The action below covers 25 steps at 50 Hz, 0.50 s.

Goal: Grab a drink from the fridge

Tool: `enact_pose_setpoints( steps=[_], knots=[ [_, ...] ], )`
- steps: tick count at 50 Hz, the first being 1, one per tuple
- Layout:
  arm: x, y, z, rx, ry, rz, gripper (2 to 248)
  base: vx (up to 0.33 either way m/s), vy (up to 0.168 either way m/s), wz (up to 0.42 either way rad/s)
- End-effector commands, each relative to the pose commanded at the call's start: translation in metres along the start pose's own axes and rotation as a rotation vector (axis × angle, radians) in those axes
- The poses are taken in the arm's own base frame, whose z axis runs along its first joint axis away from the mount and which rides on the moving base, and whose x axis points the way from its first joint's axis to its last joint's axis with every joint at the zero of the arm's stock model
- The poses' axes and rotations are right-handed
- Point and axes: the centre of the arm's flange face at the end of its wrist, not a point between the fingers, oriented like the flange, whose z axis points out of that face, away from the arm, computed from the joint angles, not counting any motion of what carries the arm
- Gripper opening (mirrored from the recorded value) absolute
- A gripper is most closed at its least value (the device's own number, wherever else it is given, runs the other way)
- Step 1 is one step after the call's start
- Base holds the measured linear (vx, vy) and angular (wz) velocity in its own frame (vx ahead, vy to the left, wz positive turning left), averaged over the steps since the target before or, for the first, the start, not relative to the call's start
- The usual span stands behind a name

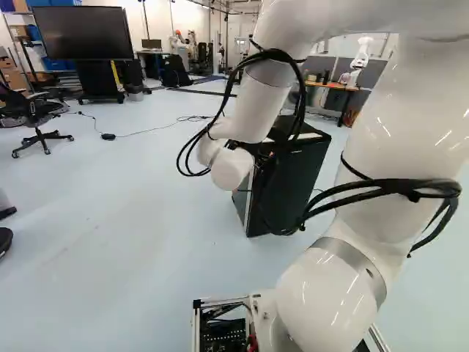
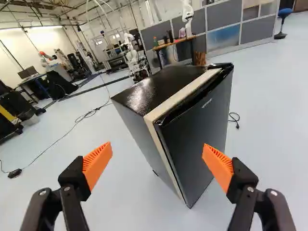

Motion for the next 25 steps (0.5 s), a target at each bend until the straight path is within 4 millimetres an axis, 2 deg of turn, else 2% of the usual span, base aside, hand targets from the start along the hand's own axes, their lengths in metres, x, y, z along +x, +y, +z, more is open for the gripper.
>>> enact_pose_setpoints(
  steps=[15, 25],
  knots=[
    [0.000, -0.007, 0.010, -0.011, 0.005, 0.005, 247, 0.000, 0.000, 0.000],
    [-0.008, -0.009, 0.017, -0.022, -0.003, -0.009, 247, 0.000, 0.000, 0.000]
  ],
)
